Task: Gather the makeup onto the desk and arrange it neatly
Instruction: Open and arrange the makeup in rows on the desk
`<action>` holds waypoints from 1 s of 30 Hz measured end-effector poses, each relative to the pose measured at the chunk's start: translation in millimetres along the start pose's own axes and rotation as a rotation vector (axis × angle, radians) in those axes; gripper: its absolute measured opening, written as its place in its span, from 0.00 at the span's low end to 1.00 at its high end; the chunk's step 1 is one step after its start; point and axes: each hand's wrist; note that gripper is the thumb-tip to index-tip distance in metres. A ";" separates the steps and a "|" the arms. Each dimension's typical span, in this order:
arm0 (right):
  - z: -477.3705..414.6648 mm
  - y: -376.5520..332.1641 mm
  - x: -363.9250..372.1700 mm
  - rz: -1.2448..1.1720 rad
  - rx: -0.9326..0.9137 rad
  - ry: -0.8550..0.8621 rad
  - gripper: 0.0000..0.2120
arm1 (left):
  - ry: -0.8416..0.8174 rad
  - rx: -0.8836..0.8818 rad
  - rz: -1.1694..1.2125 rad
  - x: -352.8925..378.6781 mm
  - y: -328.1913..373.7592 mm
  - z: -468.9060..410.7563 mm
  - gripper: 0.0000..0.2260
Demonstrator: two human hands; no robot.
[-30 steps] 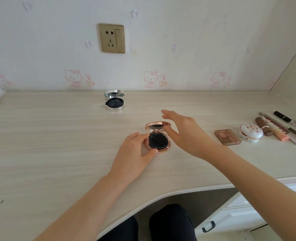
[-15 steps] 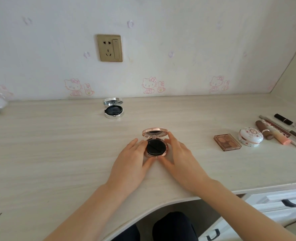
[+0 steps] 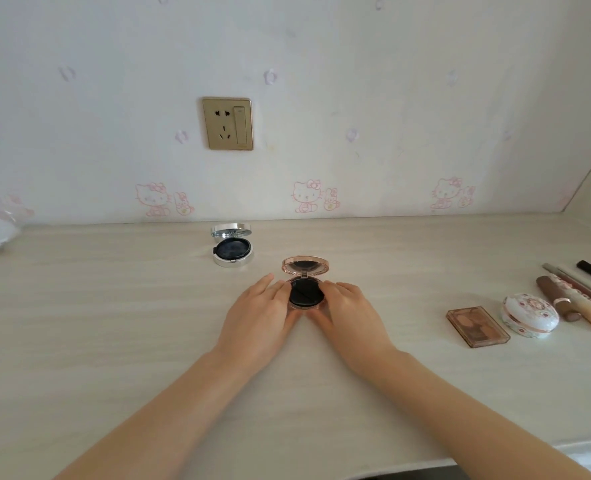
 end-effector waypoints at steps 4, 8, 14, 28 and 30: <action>-33.1 6.5 7.2 -0.002 -0.022 -0.021 0.19 | 0.104 -0.012 -0.079 9.0 -12.9 -26.2 0.16; -62.5 10.9 14.4 -0.031 -0.026 -0.045 0.19 | 0.156 -0.009 -0.148 14.3 -25.0 -46.7 0.13; -93.9 15.7 20.5 -0.045 -0.041 -0.065 0.18 | 0.190 -0.013 -0.235 18.6 -37.0 -71.4 0.10; -107.3 16.2 24.0 -0.087 -0.027 -0.074 0.18 | 0.217 -0.019 -0.236 27.0 -44.9 -83.7 0.10; -105.2 15.4 22.6 -0.090 -0.027 -0.075 0.18 | 0.221 -0.015 -0.228 25.4 -44.3 -82.0 0.10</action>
Point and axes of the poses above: each hand's wrist, its own z-axis away from the middle knuckle, its own x-axis out of the palm, y = z × x, and after that the axes turned 3 degrees about -x, right-handed
